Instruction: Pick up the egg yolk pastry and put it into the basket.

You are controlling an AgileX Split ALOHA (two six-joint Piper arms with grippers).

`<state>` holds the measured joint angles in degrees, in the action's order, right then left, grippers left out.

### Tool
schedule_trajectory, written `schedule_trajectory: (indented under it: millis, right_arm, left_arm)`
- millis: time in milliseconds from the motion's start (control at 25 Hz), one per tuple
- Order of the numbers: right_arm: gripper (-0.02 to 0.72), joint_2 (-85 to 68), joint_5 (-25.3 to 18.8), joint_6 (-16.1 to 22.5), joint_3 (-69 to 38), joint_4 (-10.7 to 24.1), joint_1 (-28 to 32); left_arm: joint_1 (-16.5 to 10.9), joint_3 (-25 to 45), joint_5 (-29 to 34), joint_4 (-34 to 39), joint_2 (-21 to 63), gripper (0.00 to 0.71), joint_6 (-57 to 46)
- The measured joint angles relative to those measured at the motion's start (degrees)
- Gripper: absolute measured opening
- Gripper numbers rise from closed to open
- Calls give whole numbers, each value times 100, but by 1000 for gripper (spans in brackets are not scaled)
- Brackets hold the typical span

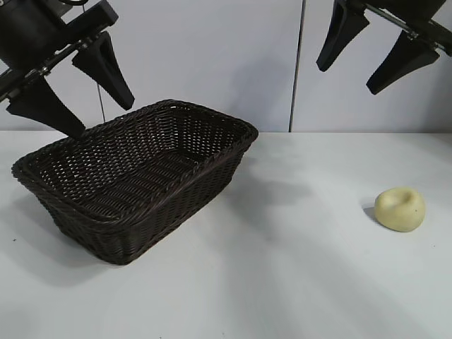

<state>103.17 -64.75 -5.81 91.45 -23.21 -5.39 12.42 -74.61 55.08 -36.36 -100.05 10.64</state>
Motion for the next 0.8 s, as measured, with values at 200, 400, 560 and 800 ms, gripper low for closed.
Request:
schedule_trajectory:
  millis: [200,400,560,800]
  right_arm:
    - [540,0,0,0,0,0,0]
    - [540,0,0,0,0,0,0]
    - [540,0,-24,0,0,0,0]
    - [540,0,-24,-50,0,0,0]
  left_arm:
    - [0,0,-107,-24,0,517,0]
    - [0,0,-113,-162,0,517,-130]
    - [0,0,92,-166,0,517,-581]
    - [68,0,500,180,112,513,-1390]
